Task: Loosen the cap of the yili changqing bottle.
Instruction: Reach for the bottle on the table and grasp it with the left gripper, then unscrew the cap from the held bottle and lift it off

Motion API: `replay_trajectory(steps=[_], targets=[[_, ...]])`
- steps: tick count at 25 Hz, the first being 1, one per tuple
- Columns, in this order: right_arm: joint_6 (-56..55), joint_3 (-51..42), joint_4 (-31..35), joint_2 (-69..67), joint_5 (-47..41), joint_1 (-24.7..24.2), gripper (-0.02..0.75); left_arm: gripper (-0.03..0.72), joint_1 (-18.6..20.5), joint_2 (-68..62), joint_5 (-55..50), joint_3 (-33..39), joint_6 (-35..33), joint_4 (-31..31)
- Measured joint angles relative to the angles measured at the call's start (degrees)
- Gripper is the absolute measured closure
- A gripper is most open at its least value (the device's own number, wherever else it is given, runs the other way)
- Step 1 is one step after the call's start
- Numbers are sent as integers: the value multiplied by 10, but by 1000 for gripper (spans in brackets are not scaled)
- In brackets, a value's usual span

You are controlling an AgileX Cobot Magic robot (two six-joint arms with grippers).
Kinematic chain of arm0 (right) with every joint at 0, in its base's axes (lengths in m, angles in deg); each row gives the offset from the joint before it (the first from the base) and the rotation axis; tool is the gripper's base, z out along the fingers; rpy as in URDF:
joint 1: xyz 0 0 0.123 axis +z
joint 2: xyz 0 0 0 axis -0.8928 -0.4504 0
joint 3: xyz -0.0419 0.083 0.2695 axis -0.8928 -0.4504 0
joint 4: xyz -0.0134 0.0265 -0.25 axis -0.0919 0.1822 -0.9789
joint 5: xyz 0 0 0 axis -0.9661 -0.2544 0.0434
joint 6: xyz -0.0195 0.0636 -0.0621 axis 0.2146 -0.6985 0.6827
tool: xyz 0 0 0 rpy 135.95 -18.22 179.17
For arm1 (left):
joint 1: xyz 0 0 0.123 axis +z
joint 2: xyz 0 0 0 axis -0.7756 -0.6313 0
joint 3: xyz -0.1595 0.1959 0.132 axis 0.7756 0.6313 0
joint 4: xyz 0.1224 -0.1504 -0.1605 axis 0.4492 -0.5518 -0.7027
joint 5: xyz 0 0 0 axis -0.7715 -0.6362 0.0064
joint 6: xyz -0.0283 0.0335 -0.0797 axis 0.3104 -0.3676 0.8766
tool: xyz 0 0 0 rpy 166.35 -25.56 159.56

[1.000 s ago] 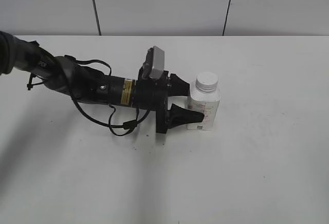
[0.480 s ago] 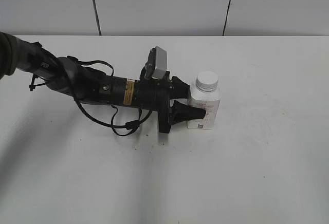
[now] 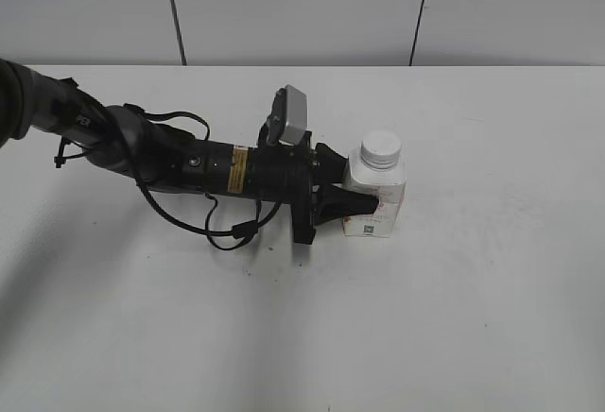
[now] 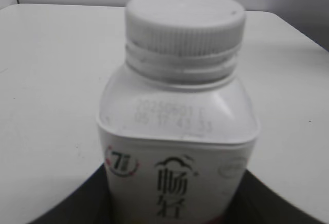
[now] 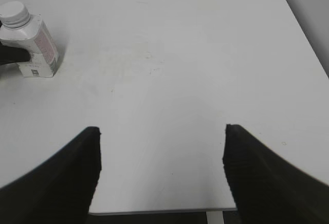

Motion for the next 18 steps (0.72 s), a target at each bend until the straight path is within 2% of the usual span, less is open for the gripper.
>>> replay_trajectory(steps=[18], targets=[[0, 0, 5, 0, 0, 0, 154, 367, 0, 0, -1, 0, 0, -1]])
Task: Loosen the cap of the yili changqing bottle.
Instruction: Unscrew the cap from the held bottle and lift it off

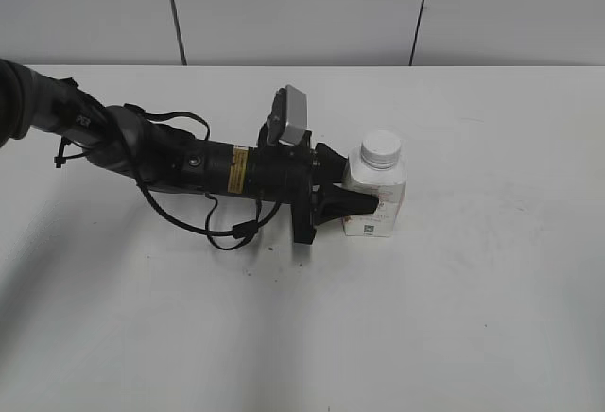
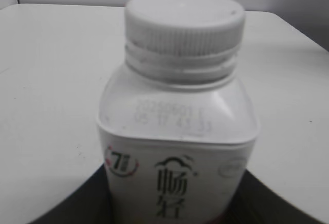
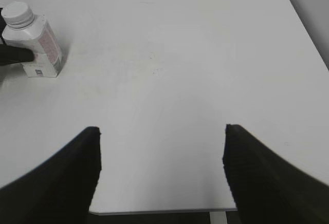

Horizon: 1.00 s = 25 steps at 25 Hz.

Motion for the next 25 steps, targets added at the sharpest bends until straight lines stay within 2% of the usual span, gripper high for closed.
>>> replay_trajectory(steps=[11, 25], targets=[[-36, 1, -17, -15, 2, 0, 154, 368, 0, 0, -1, 0, 0, -1], [-38, 132, -19, -300, 54, 0, 154, 369, 0, 0, 0, 0, 0, -1]])
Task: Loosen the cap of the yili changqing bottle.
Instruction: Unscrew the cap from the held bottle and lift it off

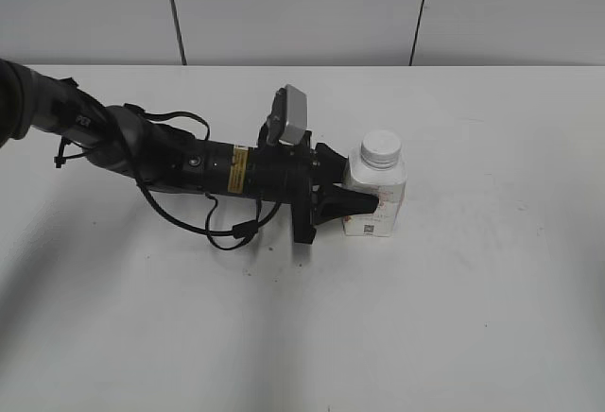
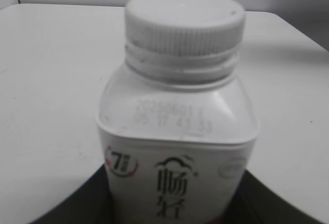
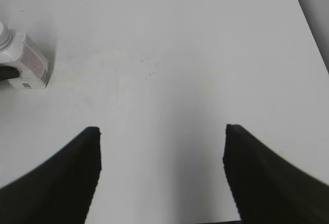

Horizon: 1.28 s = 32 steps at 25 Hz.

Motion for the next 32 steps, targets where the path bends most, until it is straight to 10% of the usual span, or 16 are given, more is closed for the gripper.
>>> replay_trajectory(steps=[32], targets=[[30, 295, 106, -505, -122, 0, 154, 371, 0, 0, 1, 0, 0, -1]])
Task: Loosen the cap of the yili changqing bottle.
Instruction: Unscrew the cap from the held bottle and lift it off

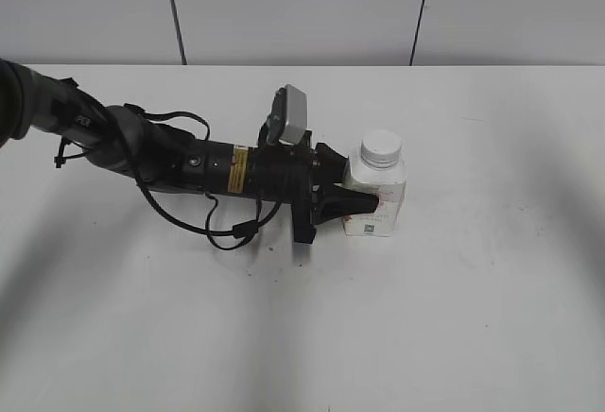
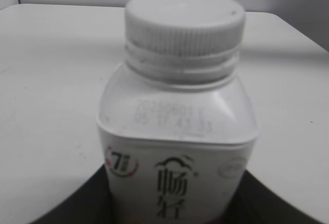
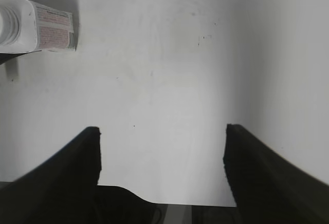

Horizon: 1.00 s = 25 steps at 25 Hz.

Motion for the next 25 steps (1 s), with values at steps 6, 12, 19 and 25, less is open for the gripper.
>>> replay_trajectory(steps=[6, 12, 19, 25], targets=[[7, 6, 2, -18, -1, 23, 154, 372, 0, 0, 0, 0, 0, 0], [1, 49, -5, -49, -2, 111, 154, 372, 0, 0, 0, 0, 0, 0], [-49, 136, -71, -128, -2, 227, 196, 372, 0, 0, 0, 0, 0, 0], [-81, 209, -67, -198, -2, 249, 203, 372, 0, 0, 0, 0, 0, -1]])
